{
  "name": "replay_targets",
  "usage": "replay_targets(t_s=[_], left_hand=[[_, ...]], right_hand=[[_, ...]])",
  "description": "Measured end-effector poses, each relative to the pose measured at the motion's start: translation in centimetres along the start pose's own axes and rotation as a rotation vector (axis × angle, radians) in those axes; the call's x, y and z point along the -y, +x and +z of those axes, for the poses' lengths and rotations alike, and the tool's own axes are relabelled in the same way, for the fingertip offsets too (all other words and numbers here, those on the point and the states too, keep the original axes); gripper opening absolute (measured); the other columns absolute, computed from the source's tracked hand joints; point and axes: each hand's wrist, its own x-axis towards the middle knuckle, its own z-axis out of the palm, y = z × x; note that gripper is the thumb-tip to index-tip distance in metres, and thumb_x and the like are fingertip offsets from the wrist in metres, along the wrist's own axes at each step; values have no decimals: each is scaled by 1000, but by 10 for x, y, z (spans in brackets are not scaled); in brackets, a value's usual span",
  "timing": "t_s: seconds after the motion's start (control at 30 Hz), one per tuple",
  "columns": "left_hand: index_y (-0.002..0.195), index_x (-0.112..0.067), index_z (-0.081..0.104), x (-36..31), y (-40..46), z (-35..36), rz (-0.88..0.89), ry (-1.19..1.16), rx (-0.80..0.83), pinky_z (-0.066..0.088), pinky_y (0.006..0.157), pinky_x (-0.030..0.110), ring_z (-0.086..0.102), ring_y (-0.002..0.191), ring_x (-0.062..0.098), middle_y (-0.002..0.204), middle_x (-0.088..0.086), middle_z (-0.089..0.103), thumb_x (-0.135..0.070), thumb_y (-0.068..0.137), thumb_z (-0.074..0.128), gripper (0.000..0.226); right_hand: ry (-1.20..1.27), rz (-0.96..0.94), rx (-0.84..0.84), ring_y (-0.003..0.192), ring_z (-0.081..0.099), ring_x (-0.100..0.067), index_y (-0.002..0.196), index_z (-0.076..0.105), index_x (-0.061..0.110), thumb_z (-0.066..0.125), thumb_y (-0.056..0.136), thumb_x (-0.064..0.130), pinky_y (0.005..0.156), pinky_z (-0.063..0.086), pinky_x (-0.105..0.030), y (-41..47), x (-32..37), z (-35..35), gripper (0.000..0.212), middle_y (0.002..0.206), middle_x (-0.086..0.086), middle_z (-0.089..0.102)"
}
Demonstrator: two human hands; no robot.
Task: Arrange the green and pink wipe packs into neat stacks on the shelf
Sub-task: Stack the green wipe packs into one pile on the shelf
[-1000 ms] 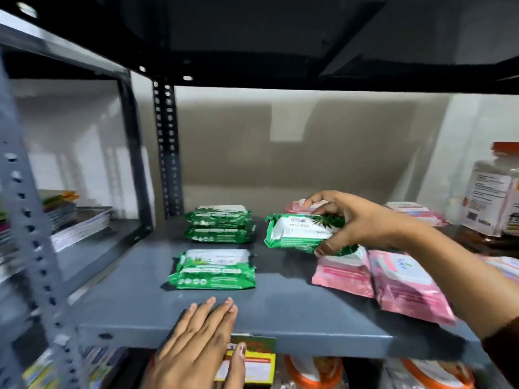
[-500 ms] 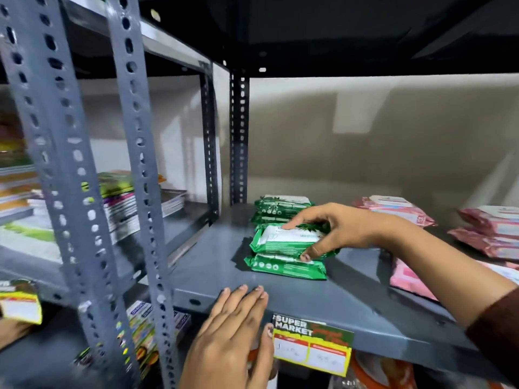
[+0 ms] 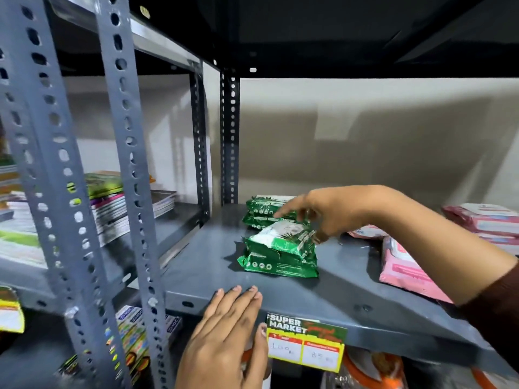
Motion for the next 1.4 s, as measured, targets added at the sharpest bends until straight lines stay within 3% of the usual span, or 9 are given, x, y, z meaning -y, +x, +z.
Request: replay_targets(t_s=[0.1,0.2,0.3,0.37,0.43,0.57,0.67,1.17,1.4], left_hand=[[116,-13,75,0,-2,2,-3,-9,-16,47,101,43,62,123,13,126,-7,70,-28,87,55,38],[115,-14,76,2,-2,1,-12,-7,-32,47,102,42,62,123,13,124,-7,71,-28,87,56,37],[116,-14,75,1,0,0,-21,-20,-22,46,103,42,61,124,12,125,-8,70,-29,88,54,38],[117,-15,75,-1,1,0,-22,-27,-14,46,104,41,61,124,12,126,-9,70,-30,89,53,38],[118,-16,74,-2,1,1,-23,-34,-3,45,106,40,60,125,11,127,-9,69,-30,90,52,39],[117,-15,75,-2,2,-2,-31,-48,3,44,107,38,61,124,11,126,-9,70,-30,89,53,38],[117,-15,75,-3,2,-3,-39,-45,12,43,107,38,60,124,11,126,-9,70,-30,89,53,38],[113,-14,77,-1,1,-7,-59,-40,-4,46,103,42,62,123,13,123,-9,71,-29,89,53,37],[110,-16,78,-8,7,-8,-74,-36,30,45,101,40,63,121,13,122,-10,72,-34,89,50,40]], right_hand=[[53,-63,86,137,36,-12,145,37,57,89,70,14,110,32,-27,8,-1,1,101,149,10,37],[90,-76,79,143,37,-14,139,55,43,95,58,36,119,28,-32,25,7,4,91,155,8,40],[84,8,-17,112,60,-19,124,63,23,89,55,58,91,49,-31,29,11,4,82,117,4,64],[87,46,-77,84,57,-19,116,65,8,83,54,68,68,42,-30,31,12,11,88,94,-8,67],[95,67,-123,79,54,-20,117,64,5,78,52,75,67,40,-32,33,11,17,97,98,-15,69],[125,93,-33,116,56,-22,144,45,15,81,61,67,93,45,-32,32,8,20,105,126,1,58],[165,97,111,149,29,-22,159,15,21,89,62,52,120,30,-39,32,7,25,125,166,0,25],[213,45,40,140,41,-28,153,27,9,88,69,36,114,39,-43,43,17,32,107,157,-10,38],[289,52,94,151,26,-23,159,14,28,86,63,56,122,24,-42,22,1,23,124,167,1,20]])
